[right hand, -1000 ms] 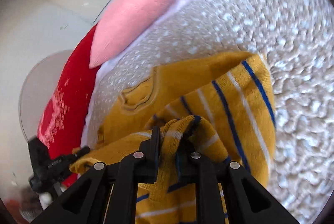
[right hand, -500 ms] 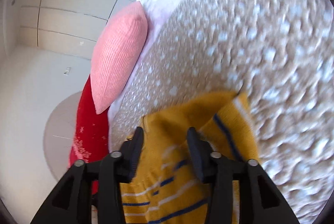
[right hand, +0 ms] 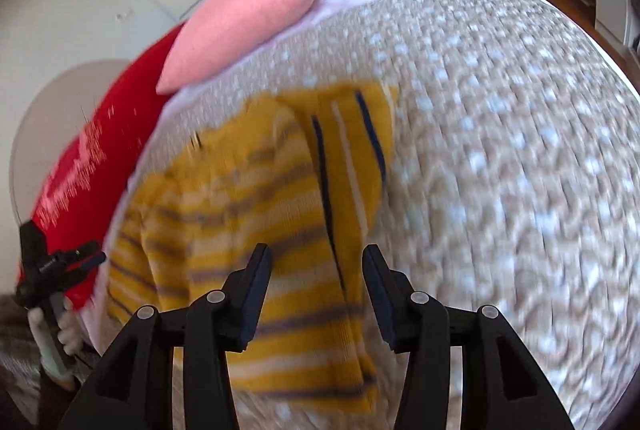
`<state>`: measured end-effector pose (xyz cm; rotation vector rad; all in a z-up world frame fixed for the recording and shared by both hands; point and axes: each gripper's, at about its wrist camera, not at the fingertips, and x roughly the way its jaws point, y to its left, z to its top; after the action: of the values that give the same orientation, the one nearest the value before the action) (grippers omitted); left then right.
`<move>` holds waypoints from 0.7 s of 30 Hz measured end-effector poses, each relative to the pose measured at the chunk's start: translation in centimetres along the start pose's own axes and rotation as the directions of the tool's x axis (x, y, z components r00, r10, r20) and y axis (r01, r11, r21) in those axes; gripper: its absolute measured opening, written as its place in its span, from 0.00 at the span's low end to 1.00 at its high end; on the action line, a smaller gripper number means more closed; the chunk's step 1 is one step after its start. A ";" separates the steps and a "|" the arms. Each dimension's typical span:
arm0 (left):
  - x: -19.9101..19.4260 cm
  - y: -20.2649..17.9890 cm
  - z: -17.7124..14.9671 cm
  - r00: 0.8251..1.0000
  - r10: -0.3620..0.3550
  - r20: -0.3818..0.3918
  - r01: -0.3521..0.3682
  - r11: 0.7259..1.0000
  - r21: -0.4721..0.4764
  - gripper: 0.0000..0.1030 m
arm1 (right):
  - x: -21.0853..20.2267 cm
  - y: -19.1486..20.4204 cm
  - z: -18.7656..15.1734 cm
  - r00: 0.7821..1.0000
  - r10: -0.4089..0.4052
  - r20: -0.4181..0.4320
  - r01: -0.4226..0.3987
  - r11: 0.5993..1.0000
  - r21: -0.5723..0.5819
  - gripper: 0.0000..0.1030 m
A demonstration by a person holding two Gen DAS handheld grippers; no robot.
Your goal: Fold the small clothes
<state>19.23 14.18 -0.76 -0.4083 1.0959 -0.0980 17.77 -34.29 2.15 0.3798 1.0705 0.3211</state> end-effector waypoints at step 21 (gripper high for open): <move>-1.1 -3.0 -4.8 0.921 0.388 0.040 -0.383 0.881 0.278 0.22 | -1.8 -0.1 -2.4 0.942 -0.333 0.028 0.333 0.929 -0.160 0.25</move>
<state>14.88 10.41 -0.57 0.0727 1.1423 0.0969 14.83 -34.85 2.50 0.0476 1.0794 0.1025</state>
